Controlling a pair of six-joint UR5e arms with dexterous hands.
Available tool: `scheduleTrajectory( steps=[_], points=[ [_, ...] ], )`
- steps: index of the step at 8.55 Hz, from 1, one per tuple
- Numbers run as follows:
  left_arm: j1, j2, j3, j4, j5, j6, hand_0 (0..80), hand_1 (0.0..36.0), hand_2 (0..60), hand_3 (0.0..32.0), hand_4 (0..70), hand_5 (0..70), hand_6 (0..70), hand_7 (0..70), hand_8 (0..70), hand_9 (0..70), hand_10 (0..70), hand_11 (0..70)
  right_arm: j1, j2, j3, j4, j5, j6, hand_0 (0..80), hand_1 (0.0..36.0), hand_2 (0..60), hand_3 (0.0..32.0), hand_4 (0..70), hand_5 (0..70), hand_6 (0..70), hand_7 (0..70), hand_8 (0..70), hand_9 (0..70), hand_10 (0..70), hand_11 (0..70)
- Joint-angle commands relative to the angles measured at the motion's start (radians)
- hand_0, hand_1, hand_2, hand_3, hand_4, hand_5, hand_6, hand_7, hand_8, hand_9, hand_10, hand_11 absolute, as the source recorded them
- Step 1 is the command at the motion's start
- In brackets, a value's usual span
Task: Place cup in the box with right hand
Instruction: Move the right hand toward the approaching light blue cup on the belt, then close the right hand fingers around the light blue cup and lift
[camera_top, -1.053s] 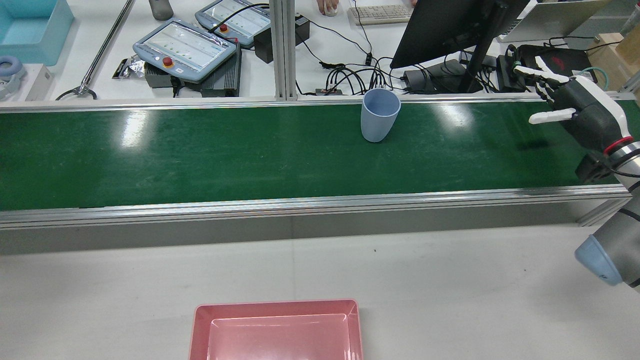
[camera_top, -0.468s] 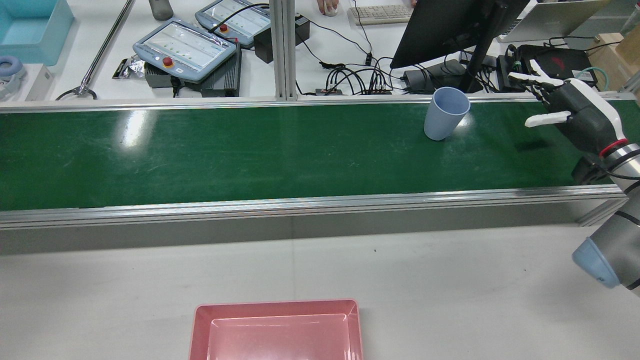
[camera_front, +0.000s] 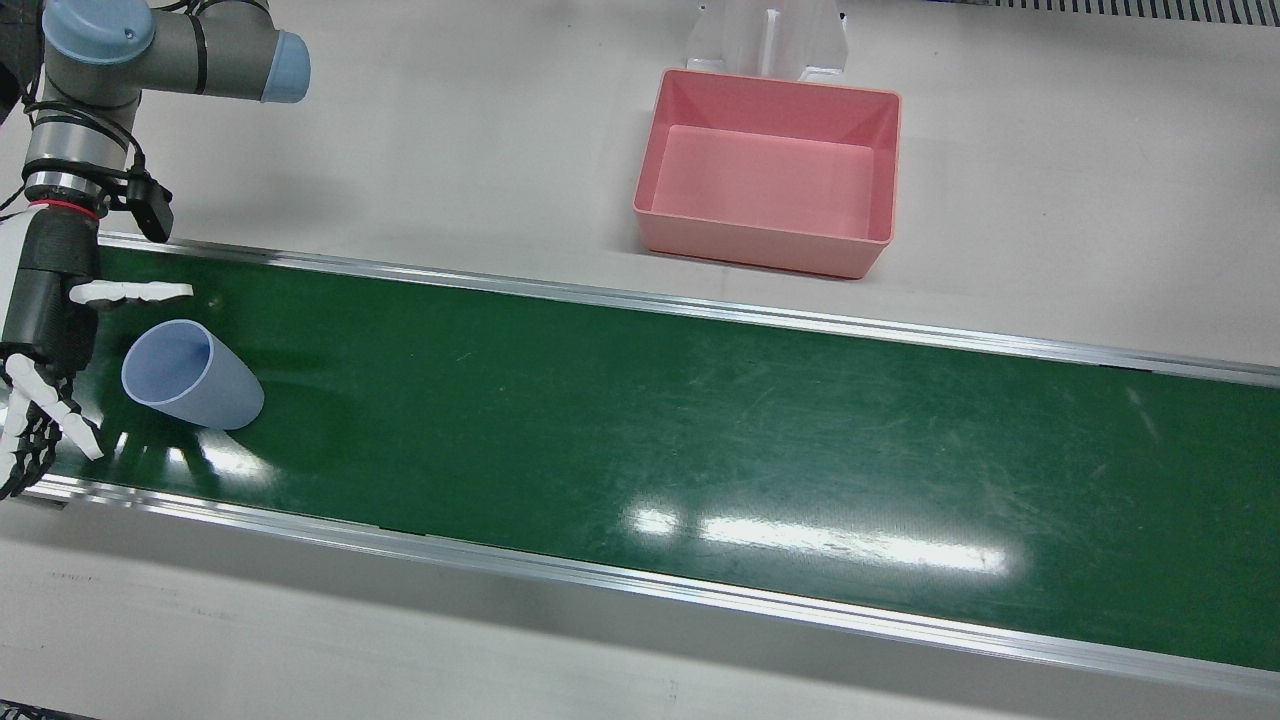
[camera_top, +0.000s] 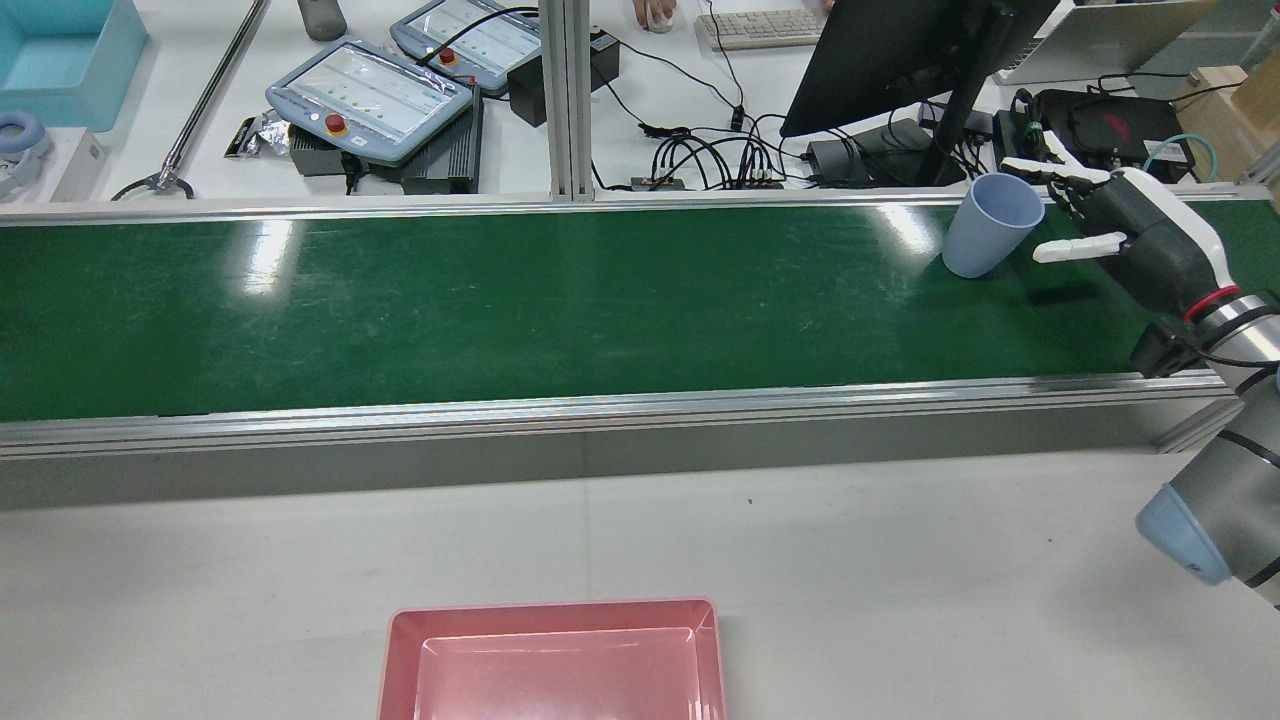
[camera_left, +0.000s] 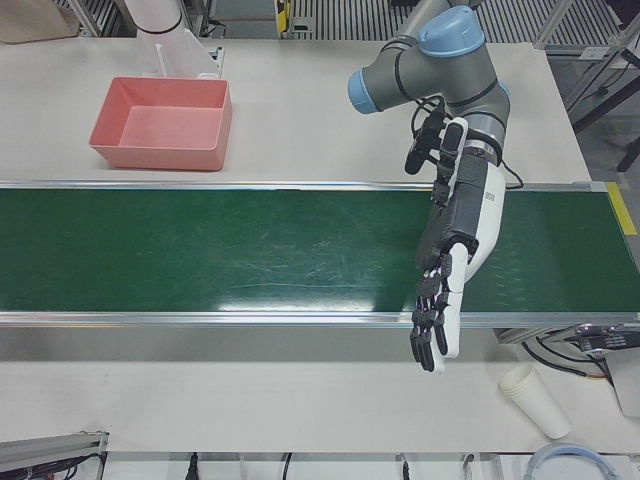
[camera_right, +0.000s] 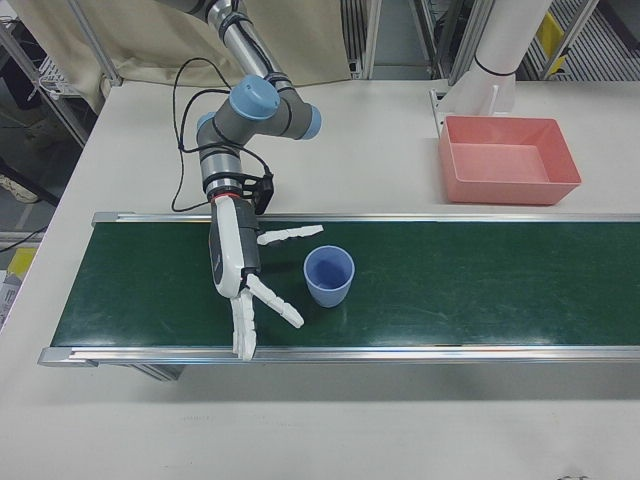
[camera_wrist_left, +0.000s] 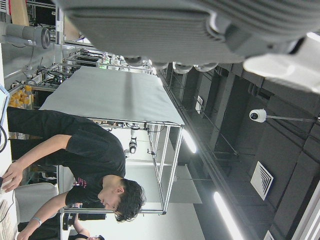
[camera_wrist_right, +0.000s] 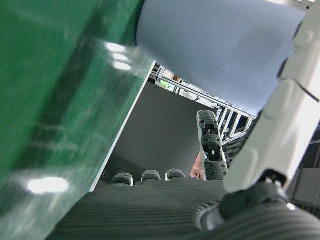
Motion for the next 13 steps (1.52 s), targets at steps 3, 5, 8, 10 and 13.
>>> scheduleTrajectory(
  steps=[3, 5, 8, 10, 13],
  points=[
    [0.001, 0.000, 0.000, 0.000, 0.000, 0.000, 0.0, 0.0, 0.0, 0.0, 0.0, 0.0, 0.0, 0.0, 0.0, 0.0, 0.0, 0.0, -0.008, 0.000, -0.029, 0.003, 0.067, 0.006, 47.6, 8.3, 0.0, 0.0, 13.8, 3.0, 1.0, 0.3, 0.0, 0.0, 0.0, 0.0],
    [0.001, 0.000, 0.000, 0.000, 0.000, 0.000, 0.0, 0.0, 0.0, 0.0, 0.0, 0.0, 0.0, 0.0, 0.0, 0.0, 0.0, 0.0, -0.008, 0.000, -0.026, 0.002, 0.068, 0.017, 55.0, 36.0, 60.0, 0.0, 29.8, 17.1, 28.2, 70.0, 45.9, 70.0, 25.5, 39.6],
    [-0.001, 0.000, 0.000, 0.000, 0.000, 0.001, 0.0, 0.0, 0.0, 0.0, 0.0, 0.0, 0.0, 0.0, 0.0, 0.0, 0.0, 0.0, 0.012, -0.001, 0.020, 0.000, 0.068, 0.051, 80.0, 36.0, 60.0, 0.0, 39.5, 33.8, 57.2, 70.0, 70.0, 70.0, 70.0, 70.0],
    [-0.001, 0.000, 0.000, 0.000, 0.000, 0.000, 0.0, 0.0, 0.0, 0.0, 0.0, 0.0, 0.0, 0.0, 0.0, 0.0, 0.0, 0.0, 0.041, -0.009, 0.160, -0.014, 0.064, 0.042, 77.9, 36.0, 60.0, 0.0, 34.6, 34.0, 57.2, 70.0, 70.0, 70.0, 70.0, 70.0],
    [0.001, 0.000, 0.000, 0.000, 0.000, 0.000, 0.0, 0.0, 0.0, 0.0, 0.0, 0.0, 0.0, 0.0, 0.0, 0.0, 0.0, 0.0, 0.025, -0.003, 0.326, -0.080, 0.066, 0.034, 80.0, 36.0, 60.0, 0.0, 31.7, 32.6, 55.0, 70.0, 70.0, 70.0, 70.0, 70.0]
  ],
)
